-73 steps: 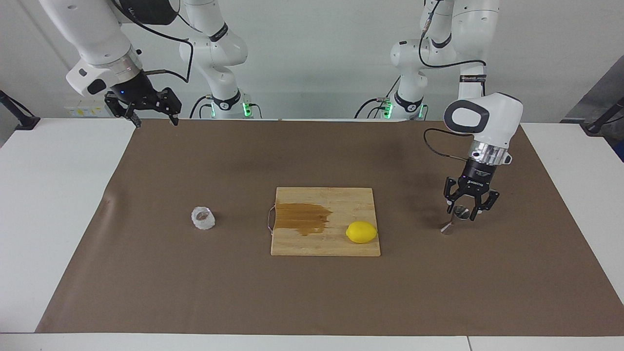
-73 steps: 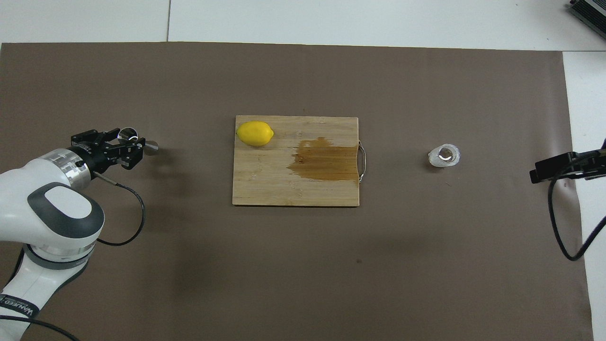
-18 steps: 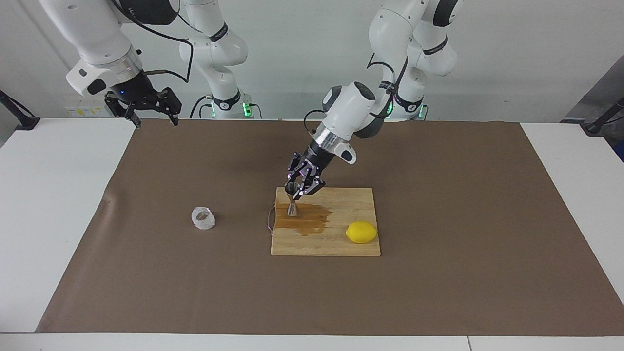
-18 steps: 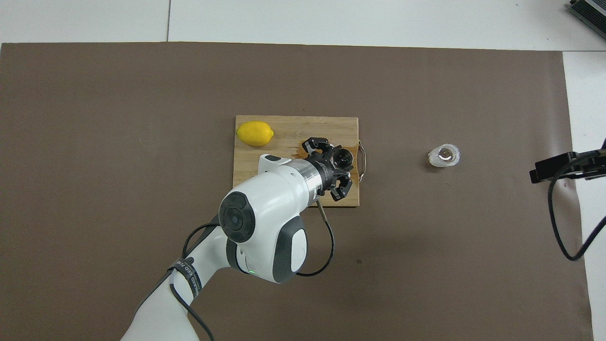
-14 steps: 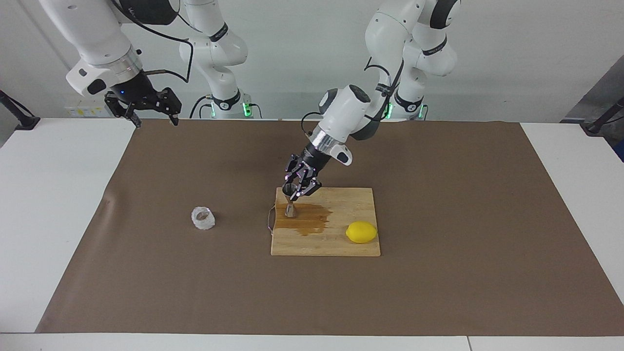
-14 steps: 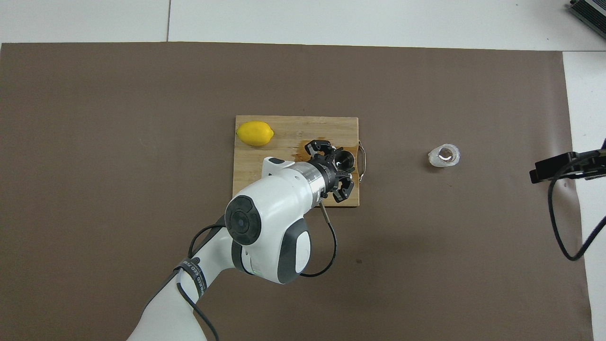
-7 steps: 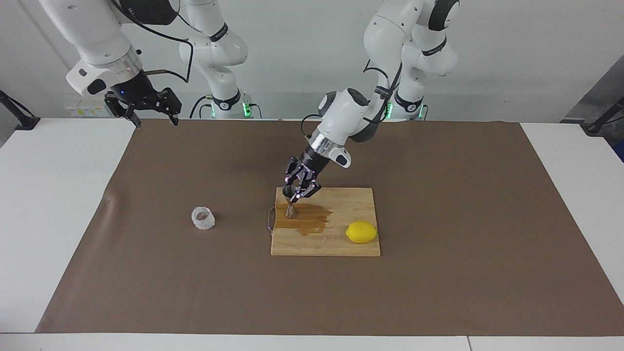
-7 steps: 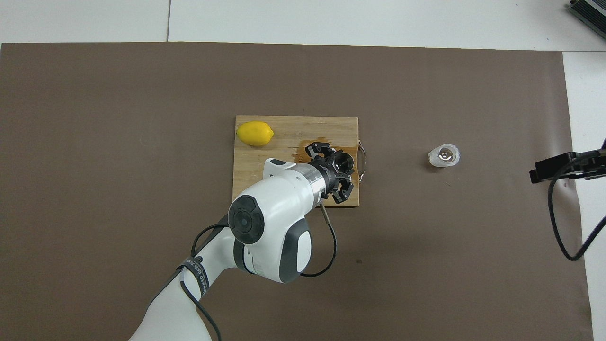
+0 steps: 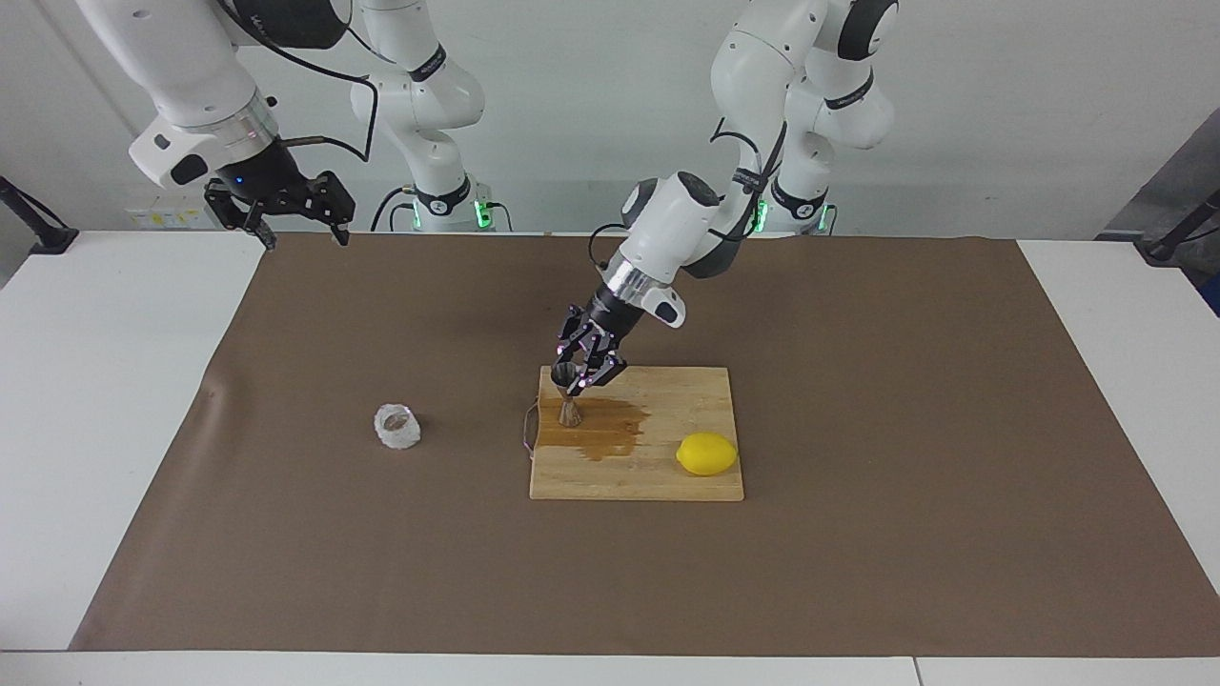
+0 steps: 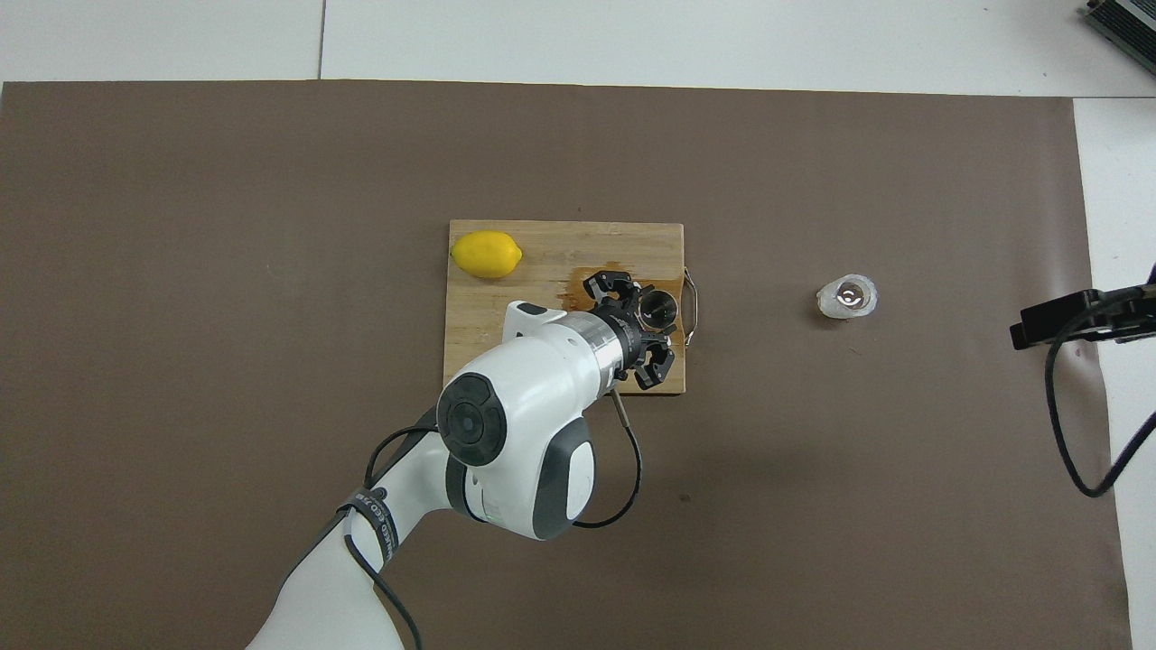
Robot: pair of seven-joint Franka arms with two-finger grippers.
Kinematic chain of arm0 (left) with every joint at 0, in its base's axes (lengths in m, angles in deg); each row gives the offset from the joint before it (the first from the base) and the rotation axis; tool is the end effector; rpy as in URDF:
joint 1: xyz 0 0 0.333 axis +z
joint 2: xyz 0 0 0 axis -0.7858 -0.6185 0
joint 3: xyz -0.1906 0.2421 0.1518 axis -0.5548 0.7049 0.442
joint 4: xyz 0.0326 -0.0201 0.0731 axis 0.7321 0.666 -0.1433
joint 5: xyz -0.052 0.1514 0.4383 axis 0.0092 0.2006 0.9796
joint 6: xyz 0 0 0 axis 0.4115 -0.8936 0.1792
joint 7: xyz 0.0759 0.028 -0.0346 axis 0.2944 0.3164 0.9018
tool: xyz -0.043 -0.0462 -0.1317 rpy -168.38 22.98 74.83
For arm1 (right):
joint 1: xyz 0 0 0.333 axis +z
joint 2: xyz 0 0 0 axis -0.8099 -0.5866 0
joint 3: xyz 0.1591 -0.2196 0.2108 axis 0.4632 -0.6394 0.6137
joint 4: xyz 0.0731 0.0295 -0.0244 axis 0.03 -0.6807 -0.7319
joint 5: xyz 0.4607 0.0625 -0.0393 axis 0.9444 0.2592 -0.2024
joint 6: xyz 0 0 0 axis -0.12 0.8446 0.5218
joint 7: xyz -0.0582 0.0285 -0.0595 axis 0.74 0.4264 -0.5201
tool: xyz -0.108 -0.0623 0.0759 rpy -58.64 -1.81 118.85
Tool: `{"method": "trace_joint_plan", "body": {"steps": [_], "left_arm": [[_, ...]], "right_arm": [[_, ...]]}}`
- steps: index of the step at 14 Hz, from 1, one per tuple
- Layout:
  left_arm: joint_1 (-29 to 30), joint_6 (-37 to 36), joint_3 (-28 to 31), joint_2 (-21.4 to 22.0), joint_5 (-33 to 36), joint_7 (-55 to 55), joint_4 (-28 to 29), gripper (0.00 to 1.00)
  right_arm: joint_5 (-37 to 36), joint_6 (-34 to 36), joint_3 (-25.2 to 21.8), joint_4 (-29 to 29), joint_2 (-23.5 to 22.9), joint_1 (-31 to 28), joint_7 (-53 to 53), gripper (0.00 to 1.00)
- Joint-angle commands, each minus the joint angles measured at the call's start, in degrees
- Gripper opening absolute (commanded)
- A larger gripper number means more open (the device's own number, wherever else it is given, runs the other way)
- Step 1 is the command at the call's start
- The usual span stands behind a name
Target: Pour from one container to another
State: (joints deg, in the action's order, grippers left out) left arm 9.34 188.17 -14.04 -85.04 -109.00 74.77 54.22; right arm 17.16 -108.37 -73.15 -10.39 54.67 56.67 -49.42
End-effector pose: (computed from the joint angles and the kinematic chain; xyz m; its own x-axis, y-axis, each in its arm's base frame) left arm 0.5422 -0.5271 0.3180 -0.2611 0.7036 -0.6608 0.8988 0.4270 0.0995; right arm 0.6004 -0.0255 0.6143 0.9956 0.0450 -0.0826 0.0428 -0.9987 -0.0287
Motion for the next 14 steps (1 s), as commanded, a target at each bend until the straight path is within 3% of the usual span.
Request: {"method": "trace_joint_plan", "body": {"steps": [1,6,11,14], "left_arm": [[-0.8,1.0,0.8,-0.3,1.2,0.9,-0.1,1.00],[-0.2,0.3,1.0,0.9,1.2,0.6,-0.2,1.00],[3.7,-10.2,1.9,7.8,1.2,0.5,-0.3,1.00],[7.7,-15.5,2.0,10.5,6.7,-0.1,-1.2,1.00]], "right_arm": [[-0.2,0.2,-0.1,0.1,0.0,-0.1,-0.4,1.00],[-0.2,0.2,-0.1,0.1,0.0,-0.1,-0.4,1.00],[-0.2,0.2,-0.1,0.1,0.0,-0.1,-0.3,1.00],[-0.2,0.2,-0.1,0.1,0.0,-0.1,-0.3,1.00]]}}
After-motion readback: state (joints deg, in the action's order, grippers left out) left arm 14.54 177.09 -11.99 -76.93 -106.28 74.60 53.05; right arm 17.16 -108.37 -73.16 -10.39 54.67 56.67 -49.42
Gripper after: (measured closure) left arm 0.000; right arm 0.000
